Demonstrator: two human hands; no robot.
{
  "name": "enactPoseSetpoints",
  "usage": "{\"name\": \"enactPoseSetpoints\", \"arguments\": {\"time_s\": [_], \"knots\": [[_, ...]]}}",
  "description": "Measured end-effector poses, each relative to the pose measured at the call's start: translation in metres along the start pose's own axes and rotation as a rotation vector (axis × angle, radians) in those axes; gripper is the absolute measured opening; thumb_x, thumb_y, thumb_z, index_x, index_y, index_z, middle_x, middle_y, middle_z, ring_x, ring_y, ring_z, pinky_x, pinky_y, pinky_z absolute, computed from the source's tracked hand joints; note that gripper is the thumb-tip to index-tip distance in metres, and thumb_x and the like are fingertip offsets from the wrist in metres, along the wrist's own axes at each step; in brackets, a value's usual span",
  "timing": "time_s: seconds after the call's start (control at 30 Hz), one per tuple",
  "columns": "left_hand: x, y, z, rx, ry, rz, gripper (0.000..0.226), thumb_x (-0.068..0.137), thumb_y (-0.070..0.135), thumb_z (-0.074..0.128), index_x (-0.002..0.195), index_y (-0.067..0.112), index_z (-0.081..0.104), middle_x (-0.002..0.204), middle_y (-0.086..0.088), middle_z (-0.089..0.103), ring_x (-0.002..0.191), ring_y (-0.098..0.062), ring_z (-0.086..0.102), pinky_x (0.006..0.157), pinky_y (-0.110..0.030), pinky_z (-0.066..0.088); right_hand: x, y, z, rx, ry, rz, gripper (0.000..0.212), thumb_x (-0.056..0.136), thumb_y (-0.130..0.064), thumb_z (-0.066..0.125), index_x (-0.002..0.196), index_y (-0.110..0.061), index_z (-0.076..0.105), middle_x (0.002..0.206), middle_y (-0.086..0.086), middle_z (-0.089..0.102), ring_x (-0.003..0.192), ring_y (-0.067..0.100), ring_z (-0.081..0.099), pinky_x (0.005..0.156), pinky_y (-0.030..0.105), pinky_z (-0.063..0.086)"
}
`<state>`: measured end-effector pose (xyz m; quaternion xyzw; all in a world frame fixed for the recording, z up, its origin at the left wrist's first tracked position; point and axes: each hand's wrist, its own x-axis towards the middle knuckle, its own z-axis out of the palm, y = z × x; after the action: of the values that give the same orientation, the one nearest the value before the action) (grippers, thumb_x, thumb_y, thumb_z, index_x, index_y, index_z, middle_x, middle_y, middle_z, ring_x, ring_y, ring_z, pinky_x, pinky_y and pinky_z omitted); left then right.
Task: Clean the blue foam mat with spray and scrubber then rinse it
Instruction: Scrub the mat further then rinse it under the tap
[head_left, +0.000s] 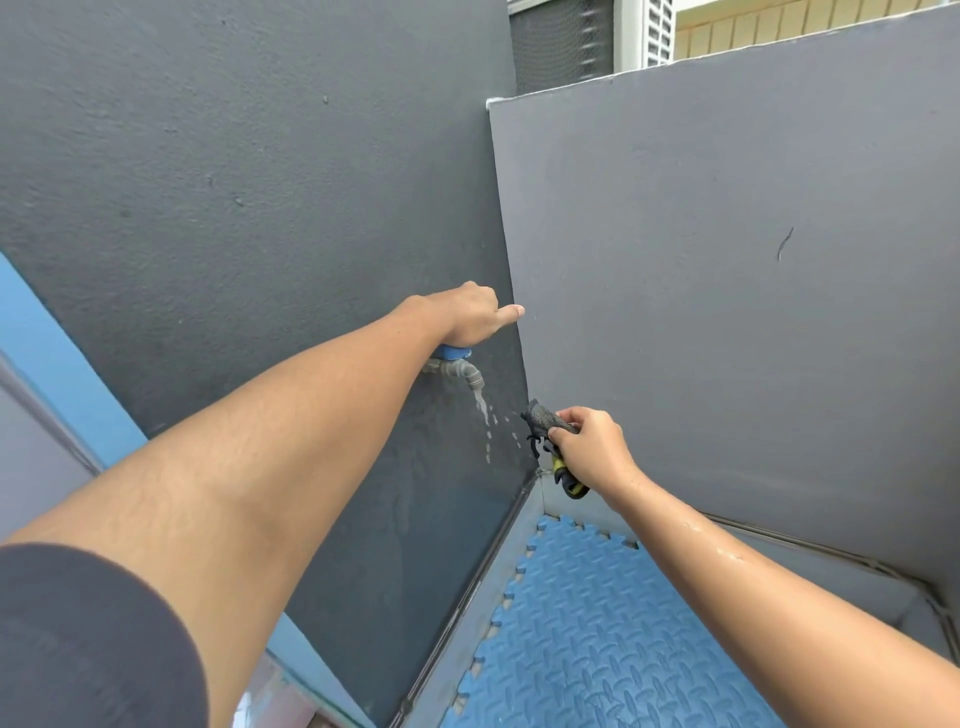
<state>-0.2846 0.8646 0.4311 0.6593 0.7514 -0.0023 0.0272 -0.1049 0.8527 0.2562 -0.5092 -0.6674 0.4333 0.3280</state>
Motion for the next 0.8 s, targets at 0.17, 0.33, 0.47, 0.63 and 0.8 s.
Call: {"name": "enactPoseSetpoints", "arguments": {"time_s": [0.17,0.33,0.47,0.63,0.8], "knots": [[-0.001,-0.001,0.000,-0.023,0.023,0.018,0.066,0.107,0.056,0.033,0.064,0.008,0.046,0.071,-0.005,0.048,0.056,-0.022,0.044,0.074,-0.038,0.041,-0.001,-0.008,-0.003,-0.003,-0.010,-0.005,0.023,0.095,-0.022,0.057,0.115,-0.017,0.067,0.085,0.006,0.072,0.051,0.018,0.063,0.064,0.044,0.061],[0.000,-0.002,0.001,-0.027,0.022,0.045,0.065,0.107,0.056,0.033,0.065,0.007,0.045,0.070,-0.007,0.048,0.057,-0.023,0.043,0.072,-0.038,0.041,-0.003,-0.014,-0.007,0.004,0.003,-0.031,0.009,0.097,-0.017,0.055,0.099,-0.018,0.064,0.077,0.002,0.068,0.052,0.018,0.060,0.064,0.043,0.059],[0.002,-0.003,0.001,-0.025,0.020,0.070,0.064,0.107,0.055,0.033,0.059,0.011,0.034,0.063,-0.004,0.039,0.052,-0.021,0.033,0.067,-0.035,0.036,-0.004,-0.014,-0.007,-0.006,0.002,-0.042,0.014,0.097,-0.015,0.054,0.100,-0.018,0.067,0.077,0.005,0.070,0.050,0.014,0.061,0.058,0.035,0.057],[0.002,-0.003,0.001,-0.033,0.019,0.086,0.063,0.107,0.053,0.034,0.059,0.012,0.031,0.062,-0.004,0.037,0.052,-0.021,0.030,0.066,-0.035,0.035,-0.007,-0.013,-0.004,-0.037,-0.010,-0.062,0.017,0.097,-0.015,0.054,0.097,-0.020,0.069,0.074,0.004,0.072,0.053,0.012,0.064,0.057,0.032,0.057],[0.001,-0.002,0.001,-0.038,0.019,0.087,0.063,0.107,0.053,0.034,0.058,0.014,0.030,0.061,-0.003,0.036,0.051,-0.020,0.029,0.065,-0.034,0.033,-0.007,-0.013,-0.001,-0.031,-0.004,-0.076,0.017,0.097,-0.014,0.053,0.096,-0.020,0.069,0.074,0.005,0.073,0.052,0.012,0.064,0.053,0.028,0.056]]}}
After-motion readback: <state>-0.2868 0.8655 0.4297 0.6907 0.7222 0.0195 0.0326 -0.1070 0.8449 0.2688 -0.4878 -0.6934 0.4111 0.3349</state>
